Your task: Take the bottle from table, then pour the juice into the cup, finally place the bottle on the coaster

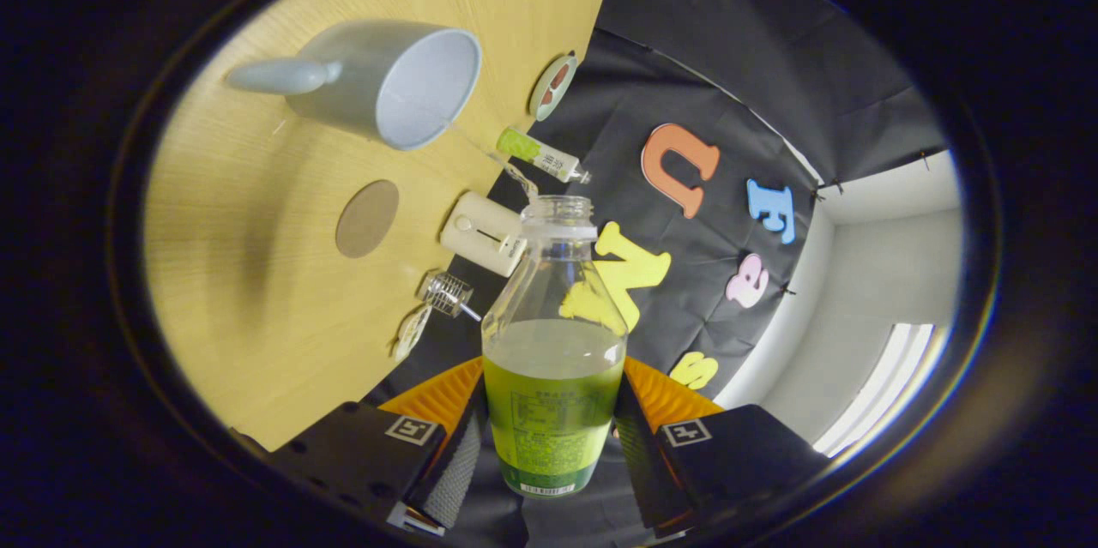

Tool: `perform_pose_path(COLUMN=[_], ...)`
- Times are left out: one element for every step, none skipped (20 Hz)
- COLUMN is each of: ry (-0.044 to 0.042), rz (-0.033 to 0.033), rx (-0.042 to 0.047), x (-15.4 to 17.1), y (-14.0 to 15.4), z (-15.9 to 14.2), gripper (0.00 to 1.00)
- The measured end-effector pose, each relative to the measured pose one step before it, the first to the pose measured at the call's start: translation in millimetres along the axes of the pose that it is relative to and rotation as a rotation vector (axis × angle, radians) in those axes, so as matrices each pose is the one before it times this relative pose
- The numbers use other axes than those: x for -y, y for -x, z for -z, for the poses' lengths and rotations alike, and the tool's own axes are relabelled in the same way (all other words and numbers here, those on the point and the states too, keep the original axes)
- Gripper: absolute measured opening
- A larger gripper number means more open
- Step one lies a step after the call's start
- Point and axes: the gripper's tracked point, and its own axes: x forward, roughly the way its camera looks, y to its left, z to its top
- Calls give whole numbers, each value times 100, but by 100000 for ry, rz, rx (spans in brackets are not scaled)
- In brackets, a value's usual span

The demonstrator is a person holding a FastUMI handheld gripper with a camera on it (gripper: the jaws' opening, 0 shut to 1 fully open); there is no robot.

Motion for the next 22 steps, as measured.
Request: perform_pose_path(ry=[334, 367, 404, 485, 374, 257, 464, 779, 549, 231, 174, 193, 430, 495, 776, 557, 431, 298, 644, 1305, 1981, 1976], rz=[352, 296, 416, -183, 388, 265, -139, 116, 499, 589, 658, 765, 412, 662, 796, 928, 1131, 857, 451, 876, 536, 1740], rx=[-70, 99, 227, 354, 149, 188, -256, -69, 136, 196, 442, 588, 676, 582, 309, 433, 118, 12, -281, 66, 93, 112], x=[120, 75, 130, -65, 34, 175, -56, 83, 191, 236, 218, 307, 259, 330, 372, 451, 384, 279, 213, 194, 237, 337], y=[37, -92, 68, -21, 54, 34, 30, -221, 57, -79, 115, 36, 210, -202, 66, 206, -62, -64, 16, -210, -59, -276], z=[-78, 3, -97, -127, 6, -108, 29, 75, -75, -7, -138, -173, -217, -71, 30, -117, 26, -32, 89, 14, 22, -8], gripper=[80, 80, 80, 80, 80, 80, 80, 80, 80, 80, 80, 80, 80, 80, 80, 80, 80, 80, 80, 80, 80, 80])
